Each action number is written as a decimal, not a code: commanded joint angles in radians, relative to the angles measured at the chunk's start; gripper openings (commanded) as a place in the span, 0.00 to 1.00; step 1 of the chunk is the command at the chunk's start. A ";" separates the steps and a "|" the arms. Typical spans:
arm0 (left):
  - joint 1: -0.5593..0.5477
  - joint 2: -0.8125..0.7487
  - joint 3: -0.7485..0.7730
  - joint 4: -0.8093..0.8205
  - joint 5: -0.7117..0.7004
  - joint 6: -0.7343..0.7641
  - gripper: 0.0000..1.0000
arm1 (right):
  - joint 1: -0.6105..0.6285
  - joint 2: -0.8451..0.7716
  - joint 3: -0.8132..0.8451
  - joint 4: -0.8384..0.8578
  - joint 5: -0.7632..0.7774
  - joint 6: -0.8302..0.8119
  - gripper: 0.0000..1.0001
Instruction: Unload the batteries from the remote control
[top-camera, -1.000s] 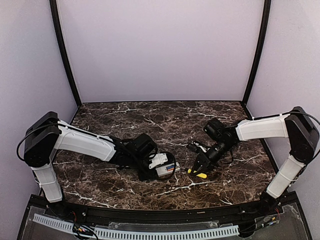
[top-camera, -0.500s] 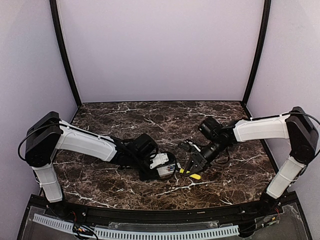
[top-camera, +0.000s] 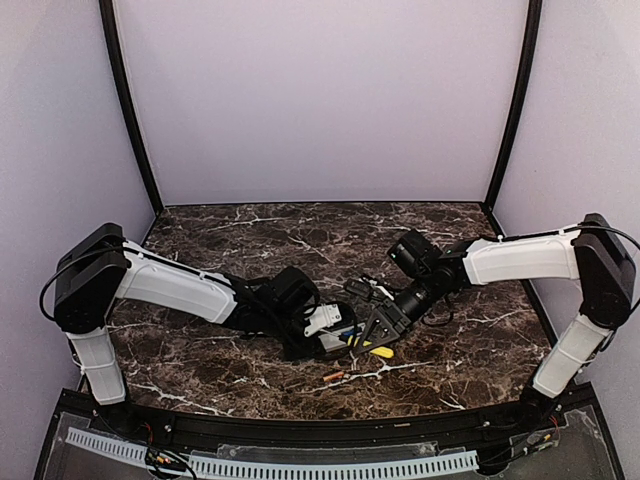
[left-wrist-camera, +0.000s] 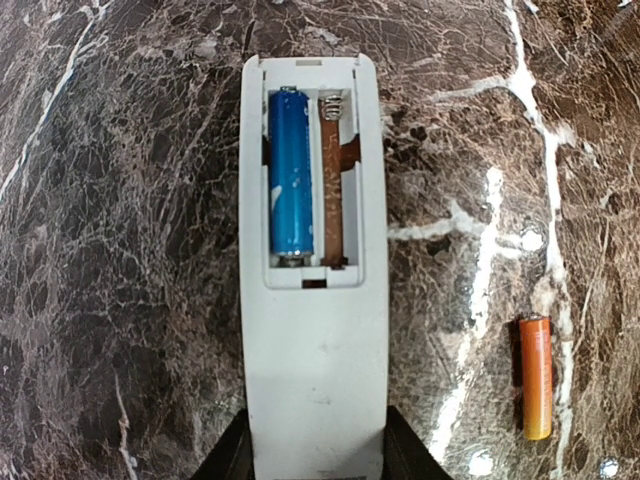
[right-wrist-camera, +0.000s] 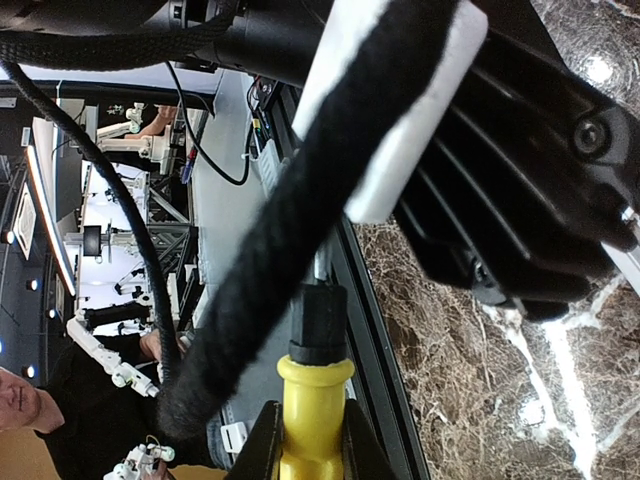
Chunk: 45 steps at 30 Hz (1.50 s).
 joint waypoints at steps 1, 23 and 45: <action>-0.006 0.007 -0.003 -0.007 0.009 -0.005 0.00 | 0.004 -0.010 0.008 0.033 -0.042 -0.052 0.00; 0.023 -0.193 -0.072 0.064 0.019 -0.055 0.22 | -0.040 -0.101 -0.052 -0.059 0.117 -0.049 0.00; 0.033 -0.202 -0.075 -0.011 0.043 0.004 0.51 | -0.094 -0.077 -0.009 -0.085 0.199 -0.032 0.00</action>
